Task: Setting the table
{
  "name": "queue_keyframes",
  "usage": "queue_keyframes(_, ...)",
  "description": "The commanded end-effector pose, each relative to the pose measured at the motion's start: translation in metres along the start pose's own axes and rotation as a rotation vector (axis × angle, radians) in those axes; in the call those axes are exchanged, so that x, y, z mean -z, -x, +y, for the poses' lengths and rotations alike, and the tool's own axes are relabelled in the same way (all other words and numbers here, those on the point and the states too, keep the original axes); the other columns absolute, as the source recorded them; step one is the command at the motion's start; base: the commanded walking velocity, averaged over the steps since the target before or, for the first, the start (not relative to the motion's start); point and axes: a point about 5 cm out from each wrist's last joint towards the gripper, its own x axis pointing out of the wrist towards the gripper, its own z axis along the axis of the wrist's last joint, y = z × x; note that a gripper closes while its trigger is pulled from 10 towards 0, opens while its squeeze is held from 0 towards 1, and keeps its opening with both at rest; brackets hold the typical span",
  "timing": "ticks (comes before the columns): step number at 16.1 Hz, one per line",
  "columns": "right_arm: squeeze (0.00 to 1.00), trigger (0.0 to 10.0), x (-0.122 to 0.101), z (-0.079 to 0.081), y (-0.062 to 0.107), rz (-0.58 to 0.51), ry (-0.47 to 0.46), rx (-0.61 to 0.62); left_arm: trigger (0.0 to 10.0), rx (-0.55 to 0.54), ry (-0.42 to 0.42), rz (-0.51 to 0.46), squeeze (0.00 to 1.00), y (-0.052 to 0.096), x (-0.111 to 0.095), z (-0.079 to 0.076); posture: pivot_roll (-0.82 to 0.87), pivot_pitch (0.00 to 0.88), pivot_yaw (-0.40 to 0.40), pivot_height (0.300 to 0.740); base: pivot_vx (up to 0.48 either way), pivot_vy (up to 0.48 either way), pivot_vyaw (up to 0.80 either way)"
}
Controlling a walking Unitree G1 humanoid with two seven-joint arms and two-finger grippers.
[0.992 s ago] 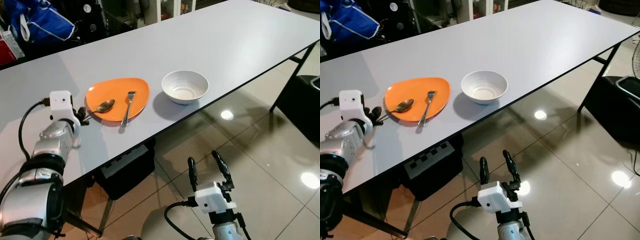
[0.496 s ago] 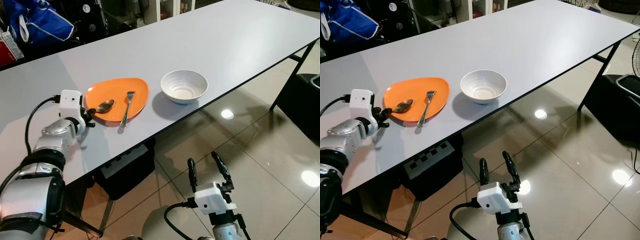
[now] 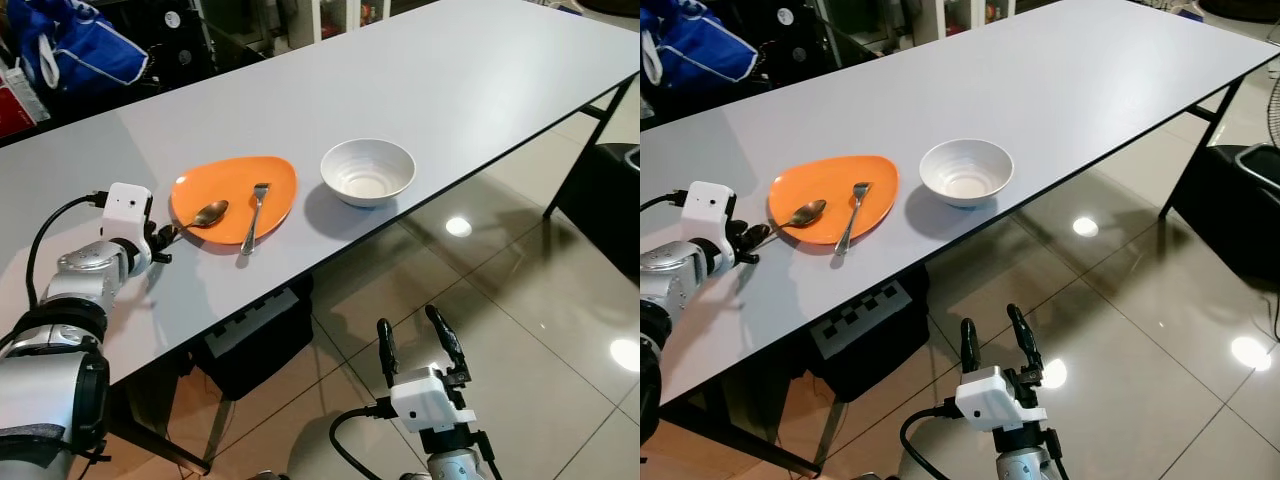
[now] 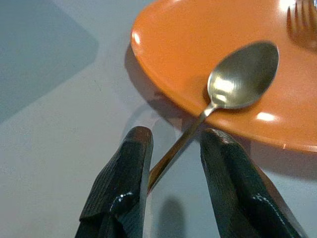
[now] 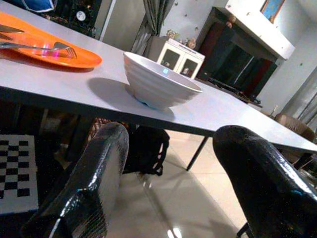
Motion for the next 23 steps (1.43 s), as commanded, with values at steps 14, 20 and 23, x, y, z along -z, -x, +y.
queue_keyframes(14,0.0,10.0,-0.004,-0.008,0.005,0.013,-0.007,0.023,10.0,0.075,-0.284,0.1,0.0,-0.004,-0.003,-0.011,-0.11,0.108,0.128,0.74,0.0,0.0,0.0)
queue_keyframes(20,0.0,10.0,-0.002,-0.012,0.003,0.004,0.004,0.015,10.0,-0.003,-0.249,0.112,0.0,0.0,0.002,0.002,-0.1,0.098,0.109,0.74,0.0,0.0,0.0)
queue_keyframes(23,0.0,10.0,-0.001,-0.015,0.001,-0.003,0.003,0.015,10.0,-0.03,-0.23,0.111,0.0,0.001,0.003,0.005,-0.1,0.094,0.093,0.74,0.0,0.0,0.0)
